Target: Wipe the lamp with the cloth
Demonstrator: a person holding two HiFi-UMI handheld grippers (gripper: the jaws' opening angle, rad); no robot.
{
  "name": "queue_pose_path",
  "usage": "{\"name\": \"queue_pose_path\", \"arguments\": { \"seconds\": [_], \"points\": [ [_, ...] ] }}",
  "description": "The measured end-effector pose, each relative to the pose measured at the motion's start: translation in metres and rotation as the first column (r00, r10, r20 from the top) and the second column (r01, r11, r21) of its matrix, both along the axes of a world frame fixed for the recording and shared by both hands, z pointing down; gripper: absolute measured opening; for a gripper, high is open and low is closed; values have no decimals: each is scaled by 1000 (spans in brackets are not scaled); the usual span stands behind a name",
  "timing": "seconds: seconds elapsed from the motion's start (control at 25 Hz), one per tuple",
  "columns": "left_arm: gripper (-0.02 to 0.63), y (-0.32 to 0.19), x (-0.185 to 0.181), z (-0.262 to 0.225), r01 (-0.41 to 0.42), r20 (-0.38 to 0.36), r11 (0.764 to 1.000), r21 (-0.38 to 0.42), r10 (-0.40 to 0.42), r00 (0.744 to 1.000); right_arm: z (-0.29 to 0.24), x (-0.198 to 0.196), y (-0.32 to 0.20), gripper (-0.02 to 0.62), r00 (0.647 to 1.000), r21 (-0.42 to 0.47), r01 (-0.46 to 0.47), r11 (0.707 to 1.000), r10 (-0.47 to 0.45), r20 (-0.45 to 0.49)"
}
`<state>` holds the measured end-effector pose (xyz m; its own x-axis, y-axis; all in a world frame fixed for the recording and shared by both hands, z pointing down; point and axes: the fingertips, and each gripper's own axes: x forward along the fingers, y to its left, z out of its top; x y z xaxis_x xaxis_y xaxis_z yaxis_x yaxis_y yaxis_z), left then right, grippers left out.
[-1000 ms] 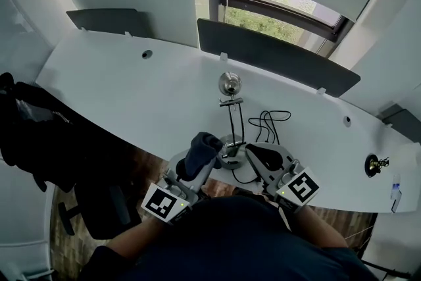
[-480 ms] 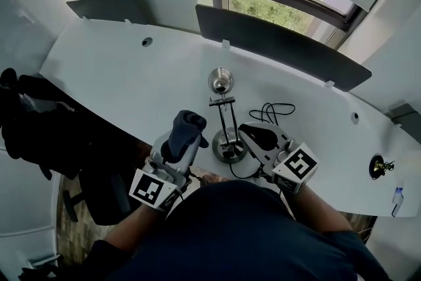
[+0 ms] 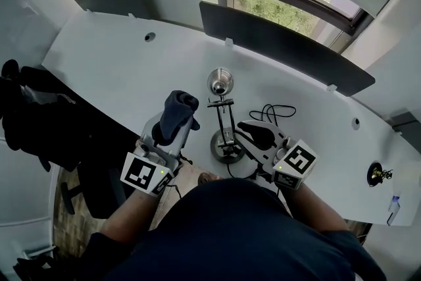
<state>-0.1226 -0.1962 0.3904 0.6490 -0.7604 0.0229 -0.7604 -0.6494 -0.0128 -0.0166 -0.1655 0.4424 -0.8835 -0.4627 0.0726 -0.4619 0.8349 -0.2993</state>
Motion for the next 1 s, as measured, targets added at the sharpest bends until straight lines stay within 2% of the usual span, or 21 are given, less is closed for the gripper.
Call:
{"name": "queue_pose_path", "arguments": {
  "seconds": [0.16,0.32,0.44,0.6,0.84,1.0],
  "points": [
    [80,-11,2,-3,-7,69,1000,30,5,998,3,-3,2,89,999,-30,37,999,-37,3],
    [80,-21,8,-1,-19,145,999,47,12,989,-1,-11,-2,89,996,-47,56,997,-53,66],
    [80,-26,14,-4,-40,186,996,80,25,982,7,-13,-1,83,997,-66,65,996,-62,37],
    [80,-34,24,-11,-78,248,990,118,47,968,13,-15,0,40,997,-90,71,993,-69,21],
    [80,-45,36,-13,-155,376,973,171,81,923,13,-16,0,40,996,-60,87,994,-86,23],
    [80,-57,35,-3,-161,426,975,156,81,901,8,-17,-1,40,997,-58,77,995,-77,0]
  ]
}}
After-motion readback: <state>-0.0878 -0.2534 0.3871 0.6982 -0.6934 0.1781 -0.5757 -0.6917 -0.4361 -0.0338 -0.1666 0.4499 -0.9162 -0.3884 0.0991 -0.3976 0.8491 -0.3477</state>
